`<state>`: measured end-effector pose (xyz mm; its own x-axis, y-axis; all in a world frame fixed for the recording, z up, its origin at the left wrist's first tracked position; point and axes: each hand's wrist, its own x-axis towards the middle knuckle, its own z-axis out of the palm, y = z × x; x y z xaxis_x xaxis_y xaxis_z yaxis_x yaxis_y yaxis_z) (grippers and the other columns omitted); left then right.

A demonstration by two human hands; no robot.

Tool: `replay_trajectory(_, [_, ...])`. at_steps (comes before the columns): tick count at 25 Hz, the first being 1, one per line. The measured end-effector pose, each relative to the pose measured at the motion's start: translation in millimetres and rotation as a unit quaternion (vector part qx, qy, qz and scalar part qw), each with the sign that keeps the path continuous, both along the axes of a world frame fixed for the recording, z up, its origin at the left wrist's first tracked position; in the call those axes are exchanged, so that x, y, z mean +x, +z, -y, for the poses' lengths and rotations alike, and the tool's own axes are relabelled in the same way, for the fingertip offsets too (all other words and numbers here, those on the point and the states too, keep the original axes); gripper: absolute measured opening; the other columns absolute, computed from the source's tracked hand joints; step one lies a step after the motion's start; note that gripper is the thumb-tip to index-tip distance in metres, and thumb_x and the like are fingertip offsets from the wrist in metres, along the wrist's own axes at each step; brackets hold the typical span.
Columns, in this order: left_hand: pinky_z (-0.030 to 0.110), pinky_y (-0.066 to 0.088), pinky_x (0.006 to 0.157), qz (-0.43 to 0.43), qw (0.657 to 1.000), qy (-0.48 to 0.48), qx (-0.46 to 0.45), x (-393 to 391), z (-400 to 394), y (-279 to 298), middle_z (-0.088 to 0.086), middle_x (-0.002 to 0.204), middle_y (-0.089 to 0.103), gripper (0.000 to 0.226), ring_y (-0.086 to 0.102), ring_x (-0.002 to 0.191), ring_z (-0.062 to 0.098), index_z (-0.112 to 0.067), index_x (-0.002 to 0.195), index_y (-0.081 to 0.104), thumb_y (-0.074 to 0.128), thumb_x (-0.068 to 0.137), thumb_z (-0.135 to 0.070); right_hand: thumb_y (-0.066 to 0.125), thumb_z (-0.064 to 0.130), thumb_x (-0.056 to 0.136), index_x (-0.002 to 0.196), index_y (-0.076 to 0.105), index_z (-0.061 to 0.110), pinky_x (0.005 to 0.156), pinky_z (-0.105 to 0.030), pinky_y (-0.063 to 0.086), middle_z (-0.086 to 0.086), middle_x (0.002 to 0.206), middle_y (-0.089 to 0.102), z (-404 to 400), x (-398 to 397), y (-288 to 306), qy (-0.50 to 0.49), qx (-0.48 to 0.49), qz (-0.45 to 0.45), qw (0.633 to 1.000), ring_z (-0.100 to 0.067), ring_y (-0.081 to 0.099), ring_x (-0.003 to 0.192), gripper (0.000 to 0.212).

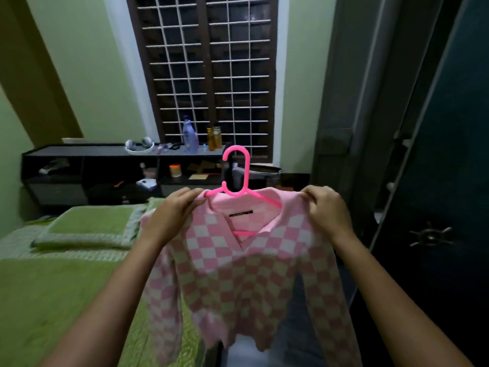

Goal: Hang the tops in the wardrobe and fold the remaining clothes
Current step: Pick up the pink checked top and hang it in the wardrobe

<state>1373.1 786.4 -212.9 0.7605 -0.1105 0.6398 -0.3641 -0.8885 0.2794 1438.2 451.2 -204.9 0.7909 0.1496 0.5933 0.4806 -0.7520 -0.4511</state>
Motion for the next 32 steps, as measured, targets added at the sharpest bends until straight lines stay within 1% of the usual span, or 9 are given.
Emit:
replay_trajectory(3, [0.025, 0.041, 0.078, 0.037, 0.999, -0.017, 0.002, 78, 0, 4, 0.008, 0.098, 0.064, 0.033, 0.062, 0.089, 0.026, -0.006, 0.117, 0.064, 0.052, 0.092, -0.025, 0.058, 0.014, 0.085, 0.083, 0.066, 0.014, 0.071, -0.037, 0.044, -0.002, 0.085, 0.063, 1, 30, -3, -0.04, -0.05, 0.169, 0.984, -0.026, 0.055, 0.083, 0.008])
replay_trajectory(5, [0.029, 0.046, 0.078, 0.054, 0.998, -0.041, -0.002, 127, -3, 19, 0.006, 0.099, 0.063, 0.034, 0.062, 0.09, 0.025, -0.007, 0.117, 0.063, 0.051, 0.094, -0.028, 0.059, 0.027, 0.088, 0.082, 0.067, 0.014, 0.073, -0.035, 0.042, 0.001, 0.09, 0.062, -1, 49, -7, -0.04, -0.095, 0.207, 0.973, -0.021, 0.053, 0.084, 0.017])
replay_trajectory(7, [0.032, 0.049, 0.079, 0.069, 0.995, -0.072, 0.017, 171, -8, 31, 0.004, 0.101, 0.063, 0.037, 0.061, 0.093, 0.021, -0.01, 0.119, 0.062, 0.046, 0.095, -0.033, 0.056, 0.038, 0.089, 0.082, 0.067, 0.015, 0.077, -0.033, 0.044, 0.004, 0.092, 0.06, 8, 81, 8, -0.03, -0.016, 0.192, 0.981, -0.016, 0.054, 0.086, 0.027])
replay_trajectory(10, [0.027, 0.045, 0.079, 0.089, 0.989, -0.116, 0.036, 231, -14, 47, 0.003, 0.102, 0.063, 0.037, 0.059, 0.094, 0.017, -0.011, 0.119, 0.062, 0.046, 0.095, -0.033, 0.055, 0.047, 0.09, 0.109, 0.06, 0.023, 0.089, -0.03, 0.043, 0.011, 0.102, 0.063, 23, 136, 40, 0.007, 0.04, -0.024, 0.999, -0.01, 0.057, 0.098, 0.031])
replay_trajectory(13, [0.027, 0.044, 0.081, 0.08, 0.985, -0.15, 0.029, 287, -13, 54, 0.004, 0.104, 0.063, 0.032, 0.061, 0.095, 0.023, -0.012, 0.12, 0.062, 0.049, 0.095, -0.025, 0.05, 0.042, 0.094, 0.092, 0.056, 0.015, 0.073, -0.037, 0.045, -0.001, 0.085, 0.064, 6, 180, 30, 0.031, -0.057, -0.209, 0.976, -0.027, 0.061, 0.086, 0.028])
replay_trajectory(17, [0.042, 0.041, 0.081, 0.054, 0.996, -0.058, 0.038, 348, 8, 54, 0.0, 0.116, 0.052, 0.033, 0.05, 0.103, 0.026, -0.035, 0.122, 0.047, 0.046, 0.092, -0.048, 0.051, 0.034, 0.095, 0.087, 0.058, 0.016, 0.067, -0.04, 0.043, -0.004, 0.084, 0.066, -14, 214, 19, -0.127, 0.017, -0.057, 0.99, -0.028, 0.06, 0.082, 0.021])
replay_trajectory(21, [0.046, 0.041, 0.079, 0.029, 0.994, 0.105, 0.028, 384, 66, 46, 0.011, 0.11, 0.046, 0.062, 0.046, 0.1, 0.031, -0.011, 0.109, 0.044, 0.046, 0.079, -0.066, 0.051, 0.032, 0.095, 0.091, 0.063, 0.016, 0.067, -0.037, 0.038, -0.008, 0.085, 0.067, -12, 237, 26, -0.229, -0.009, 0.023, 0.973, -0.031, 0.059, 0.084, 0.02])
replay_trajectory(25, [0.043, 0.048, 0.08, -0.077, 0.991, 0.084, 0.072, 446, 108, 37, 0.019, 0.105, 0.063, 0.041, 0.061, 0.097, 0.038, -0.002, 0.11, 0.056, 0.047, 0.091, -0.038, 0.051, 0.032, 0.096, 0.088, 0.061, 0.015, 0.066, -0.035, 0.033, -0.009, 0.084, 0.067, 11, 275, 19, -0.313, 0.005, 0.03, 0.949, -0.033, 0.059, 0.084, 0.021])
replay_trajectory(32, [0.04, 0.044, 0.076, -0.118, 0.978, -0.062, 0.16, 546, 173, -14, 0.014, 0.103, 0.06, 0.031, 0.058, 0.099, 0.034, -0.006, 0.097, 0.055, 0.036, 0.095, -0.031, 0.052, 0.035, 0.094, 0.084, 0.061, 0.015, 0.068, -0.035, 0.031, -0.011, 0.082, 0.067, 78, 375, 5, -0.389, 0.013, 0.02, 0.921, -0.033, 0.06, 0.082, 0.024])
